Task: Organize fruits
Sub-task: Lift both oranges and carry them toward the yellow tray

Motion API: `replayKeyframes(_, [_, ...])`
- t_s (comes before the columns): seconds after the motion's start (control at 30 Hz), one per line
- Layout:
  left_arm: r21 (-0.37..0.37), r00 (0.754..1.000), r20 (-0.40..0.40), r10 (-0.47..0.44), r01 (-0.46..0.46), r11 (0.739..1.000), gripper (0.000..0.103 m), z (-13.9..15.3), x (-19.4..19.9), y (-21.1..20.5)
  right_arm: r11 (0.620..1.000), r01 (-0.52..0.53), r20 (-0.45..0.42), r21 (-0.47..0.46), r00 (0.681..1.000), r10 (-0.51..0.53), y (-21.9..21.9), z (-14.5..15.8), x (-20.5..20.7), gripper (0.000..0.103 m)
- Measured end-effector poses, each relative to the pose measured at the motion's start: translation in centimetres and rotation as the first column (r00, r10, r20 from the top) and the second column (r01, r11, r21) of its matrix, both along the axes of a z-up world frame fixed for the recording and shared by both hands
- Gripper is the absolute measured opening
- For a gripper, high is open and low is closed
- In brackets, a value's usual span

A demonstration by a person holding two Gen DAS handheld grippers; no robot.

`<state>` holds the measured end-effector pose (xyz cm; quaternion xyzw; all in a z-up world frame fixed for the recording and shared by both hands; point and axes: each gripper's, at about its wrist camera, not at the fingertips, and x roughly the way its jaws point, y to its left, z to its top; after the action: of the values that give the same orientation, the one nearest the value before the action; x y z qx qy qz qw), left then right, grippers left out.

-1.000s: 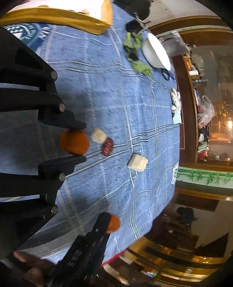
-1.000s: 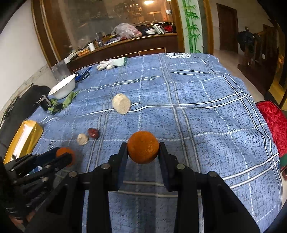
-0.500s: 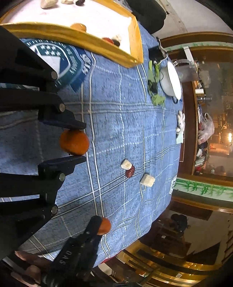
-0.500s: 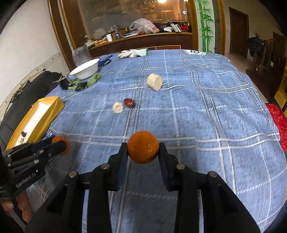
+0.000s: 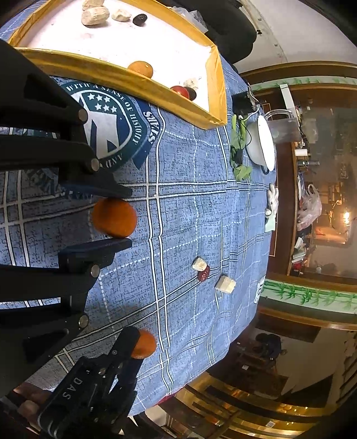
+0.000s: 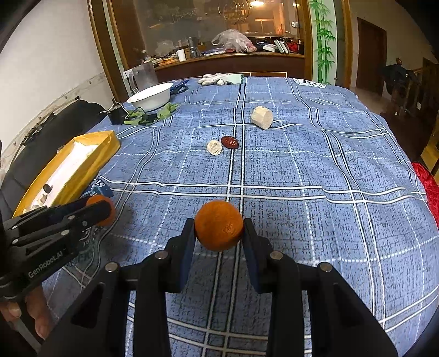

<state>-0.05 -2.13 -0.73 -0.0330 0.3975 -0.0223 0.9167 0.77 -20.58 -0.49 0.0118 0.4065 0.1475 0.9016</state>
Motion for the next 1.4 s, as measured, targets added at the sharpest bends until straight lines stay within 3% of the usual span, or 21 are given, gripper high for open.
replayKeyframes(0.73, [0.017, 0.999, 0.0, 0.037, -0.037, 0.999, 0.029, -0.7, -0.1, 0.2, 0.999, 0.018, 0.025, 0.046, 0.999, -0.02, -0.2, 0.1, -0.9, 0.036])
replayKeyframes(1.4, [0.023, 0.995, 0.041, 0.09, -0.091, 0.996, 0.029, -1.0, -0.4, 0.8, 0.995, 0.1, 0.126, 0.021, 0.987, -0.102, -0.9, 1.2, -2.2, 0.036])
